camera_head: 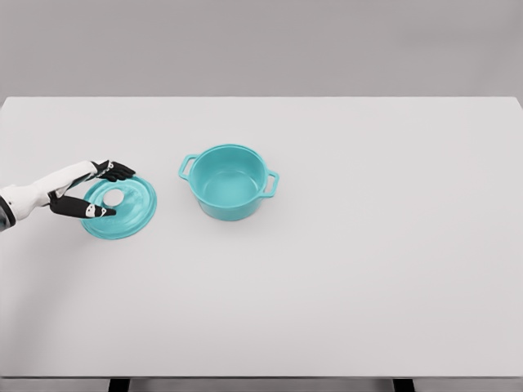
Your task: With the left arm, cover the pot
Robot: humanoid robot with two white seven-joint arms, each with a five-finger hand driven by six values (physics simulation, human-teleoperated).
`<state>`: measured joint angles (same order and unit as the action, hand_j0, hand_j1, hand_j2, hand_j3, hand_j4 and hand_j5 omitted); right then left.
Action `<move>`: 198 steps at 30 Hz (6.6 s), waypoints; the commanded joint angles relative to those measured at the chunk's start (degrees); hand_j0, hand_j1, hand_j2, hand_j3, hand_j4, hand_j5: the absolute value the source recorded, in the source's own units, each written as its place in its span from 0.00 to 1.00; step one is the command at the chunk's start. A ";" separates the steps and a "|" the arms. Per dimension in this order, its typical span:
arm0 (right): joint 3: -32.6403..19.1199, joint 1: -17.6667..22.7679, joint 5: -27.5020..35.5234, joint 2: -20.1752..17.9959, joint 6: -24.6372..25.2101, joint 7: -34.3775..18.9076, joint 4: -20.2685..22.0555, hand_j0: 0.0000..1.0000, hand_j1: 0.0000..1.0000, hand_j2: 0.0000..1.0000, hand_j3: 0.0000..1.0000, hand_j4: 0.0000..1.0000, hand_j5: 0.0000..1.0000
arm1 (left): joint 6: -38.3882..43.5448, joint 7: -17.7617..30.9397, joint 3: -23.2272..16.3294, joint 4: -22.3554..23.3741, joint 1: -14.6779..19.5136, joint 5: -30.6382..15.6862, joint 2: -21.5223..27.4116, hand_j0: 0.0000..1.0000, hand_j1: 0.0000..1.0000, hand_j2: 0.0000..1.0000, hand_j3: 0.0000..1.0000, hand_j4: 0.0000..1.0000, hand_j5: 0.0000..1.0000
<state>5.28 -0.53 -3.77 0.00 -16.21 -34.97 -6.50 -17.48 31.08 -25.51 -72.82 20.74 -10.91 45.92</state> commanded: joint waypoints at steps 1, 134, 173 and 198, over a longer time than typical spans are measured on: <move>-0.01 0.00 -0.10 0.00 -0.05 -0.03 0.00 1.00 1.00 1.00 1.00 1.00 1.00 | -0.18 0.03 0.02 -0.05 0.00 -0.34 0.05 0.78 0.78 0.78 0.78 0.78 0.78; -0.01 0.00 -0.01 0.00 -0.05 -0.03 0.00 1.00 1.00 1.00 1.00 1.00 1.00 | -4.84 1.53 2.39 -7.25 3.25 -0.86 0.93 0.51 0.51 0.51 0.51 0.51 0.51; -0.01 0.00 -0.01 0.00 -0.05 -0.03 0.00 1.00 1.00 1.00 1.00 1.00 1.00 | -1.41 1.00 -6.04 -9.80 9.23 0.54 -3.47 0.52 0.52 0.52 0.52 0.52 0.52; -0.01 0.00 -0.10 0.00 -0.05 -0.03 0.00 1.00 1.00 1.00 1.00 1.00 1.00 | 1.57 1.00 -11.67 -8.40 14.41 1.33 -8.65 0.52 0.52 0.52 0.52 0.52 0.52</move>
<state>5.28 -0.53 -3.77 0.00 -16.20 -34.97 -6.50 -16.15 32.09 -36.88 -81.35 35.33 -9.42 37.79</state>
